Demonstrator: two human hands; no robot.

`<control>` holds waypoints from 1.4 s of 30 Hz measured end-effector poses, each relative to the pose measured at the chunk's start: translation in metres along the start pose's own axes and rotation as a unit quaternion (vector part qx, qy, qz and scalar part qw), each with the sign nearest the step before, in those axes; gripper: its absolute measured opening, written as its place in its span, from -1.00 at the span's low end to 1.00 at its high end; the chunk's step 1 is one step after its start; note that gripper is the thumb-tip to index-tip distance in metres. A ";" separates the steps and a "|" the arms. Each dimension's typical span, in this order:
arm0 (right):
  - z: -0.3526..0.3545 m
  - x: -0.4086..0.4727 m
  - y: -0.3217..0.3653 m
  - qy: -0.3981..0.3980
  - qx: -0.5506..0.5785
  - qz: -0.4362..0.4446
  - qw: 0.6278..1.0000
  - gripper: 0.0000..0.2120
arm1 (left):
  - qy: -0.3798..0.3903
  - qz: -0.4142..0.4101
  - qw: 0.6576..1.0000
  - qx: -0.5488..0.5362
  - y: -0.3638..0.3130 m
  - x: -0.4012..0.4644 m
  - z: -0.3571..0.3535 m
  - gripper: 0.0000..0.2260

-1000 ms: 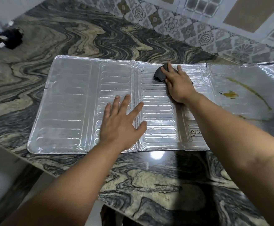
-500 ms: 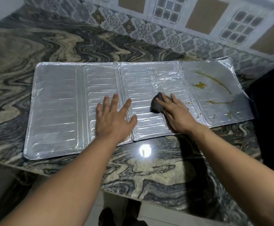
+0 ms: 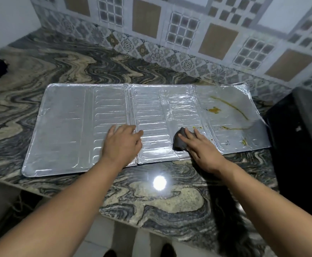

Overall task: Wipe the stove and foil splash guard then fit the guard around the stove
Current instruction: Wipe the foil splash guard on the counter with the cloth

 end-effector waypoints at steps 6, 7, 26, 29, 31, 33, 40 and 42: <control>0.002 0.004 -0.007 0.023 -0.017 0.050 0.998 -0.47 | 0.087 0.147 0.985 -0.002 -0.042 0.017 0.010 -0.57; 0.002 0.004 -0.009 0.024 -0.020 0.064 0.997 -0.47 | 0.088 0.160 0.983 -0.024 -0.055 0.017 0.005 -0.50; 0.014 0.070 -0.067 0.050 -0.071 0.190 0.978 -0.48 | 0.080 0.192 0.978 -0.011 -0.112 0.020 -0.045 -0.39; 0.020 0.105 -0.074 0.041 -0.073 0.187 0.979 -0.49 | 0.086 0.191 0.978 -0.009 -0.112 0.020 -0.045 -0.32; 0.026 0.129 -0.077 0.033 -0.076 0.184 0.979 -0.50 | 0.084 0.195 0.977 -0.008 -0.113 0.020 -0.044 -0.28; 0.030 0.152 -0.080 0.019 -0.074 0.181 0.981 -0.51 | 0.082 0.198 0.977 -0.009 -0.113 0.021 -0.044 -0.25; 0.037 0.214 -0.092 -0.006 -0.078 0.144 0.986 -0.52 | 0.077 0.208 0.975 0.005 -0.112 0.022 -0.043 -0.21; 0.037 0.220 -0.096 -0.009 -0.068 0.124 0.990 -0.52 | 0.074 0.212 0.974 0.008 -0.112 0.023 -0.044 -0.20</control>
Point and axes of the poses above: each hand's wrist, its own x-axis towards the middle knuckle, its own z-axis out of the back of the hand, y = z × x, the point moved 4 cm from there along x, towards the middle knuckle, and after that the axes turned 3 degrees about -y, right-handed, at the moved point
